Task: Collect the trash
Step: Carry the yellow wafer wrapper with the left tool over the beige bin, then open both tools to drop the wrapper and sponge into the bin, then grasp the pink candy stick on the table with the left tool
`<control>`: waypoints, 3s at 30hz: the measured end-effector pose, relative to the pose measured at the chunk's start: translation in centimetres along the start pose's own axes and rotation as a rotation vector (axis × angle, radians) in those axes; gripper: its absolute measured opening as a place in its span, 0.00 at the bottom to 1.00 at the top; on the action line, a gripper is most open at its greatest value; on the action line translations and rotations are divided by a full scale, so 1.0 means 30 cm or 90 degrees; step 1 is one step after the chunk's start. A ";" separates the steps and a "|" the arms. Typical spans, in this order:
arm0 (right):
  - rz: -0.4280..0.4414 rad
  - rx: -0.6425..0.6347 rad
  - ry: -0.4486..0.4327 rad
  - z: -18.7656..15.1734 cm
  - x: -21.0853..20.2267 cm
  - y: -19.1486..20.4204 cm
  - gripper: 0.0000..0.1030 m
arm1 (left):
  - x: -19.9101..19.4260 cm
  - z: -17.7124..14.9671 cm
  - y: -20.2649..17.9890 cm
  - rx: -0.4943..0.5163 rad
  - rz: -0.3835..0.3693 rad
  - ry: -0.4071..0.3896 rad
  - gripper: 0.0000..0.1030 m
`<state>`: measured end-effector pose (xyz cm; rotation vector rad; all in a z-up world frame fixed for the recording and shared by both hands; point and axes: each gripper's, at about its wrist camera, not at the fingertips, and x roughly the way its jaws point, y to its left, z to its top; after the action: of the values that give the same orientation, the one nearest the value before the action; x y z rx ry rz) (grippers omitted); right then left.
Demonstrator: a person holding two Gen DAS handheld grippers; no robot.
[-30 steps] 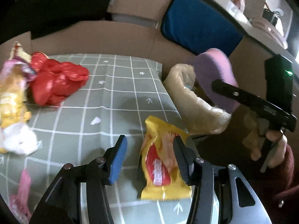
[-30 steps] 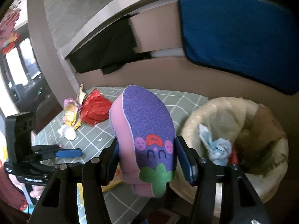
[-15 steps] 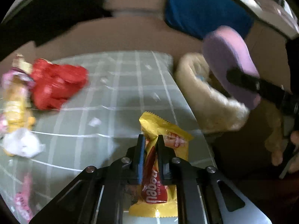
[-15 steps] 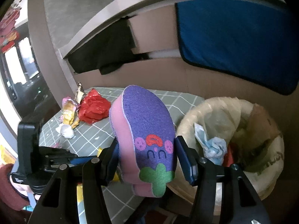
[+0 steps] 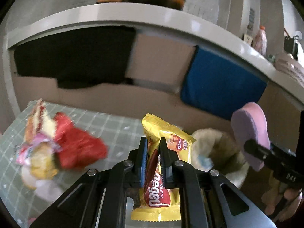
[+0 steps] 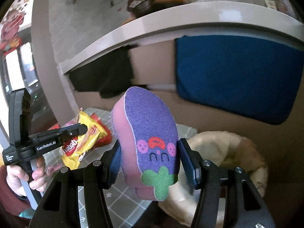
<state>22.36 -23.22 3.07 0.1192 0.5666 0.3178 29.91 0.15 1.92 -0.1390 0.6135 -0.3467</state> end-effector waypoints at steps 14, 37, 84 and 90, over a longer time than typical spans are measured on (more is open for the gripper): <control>-0.079 0.103 -0.024 0.011 -0.078 -0.292 0.53 | 0.219 0.009 -0.320 0.052 -0.108 0.034 0.12; -0.084 0.132 0.007 -0.025 0.032 -0.376 0.53 | 0.343 -0.002 -0.328 0.022 -0.146 0.076 0.12; 0.076 -0.113 0.035 -0.138 0.069 0.390 0.54 | -0.347 -0.286 0.393 -0.015 0.107 0.038 0.45; 0.072 -0.139 0.072 -0.188 0.130 0.449 0.54 | -0.397 -0.360 0.611 -0.100 0.095 0.039 0.45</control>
<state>18.86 -9.08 -0.99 -0.0788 0.6347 0.4974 19.57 21.25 -4.62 -0.2330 0.7072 -0.1584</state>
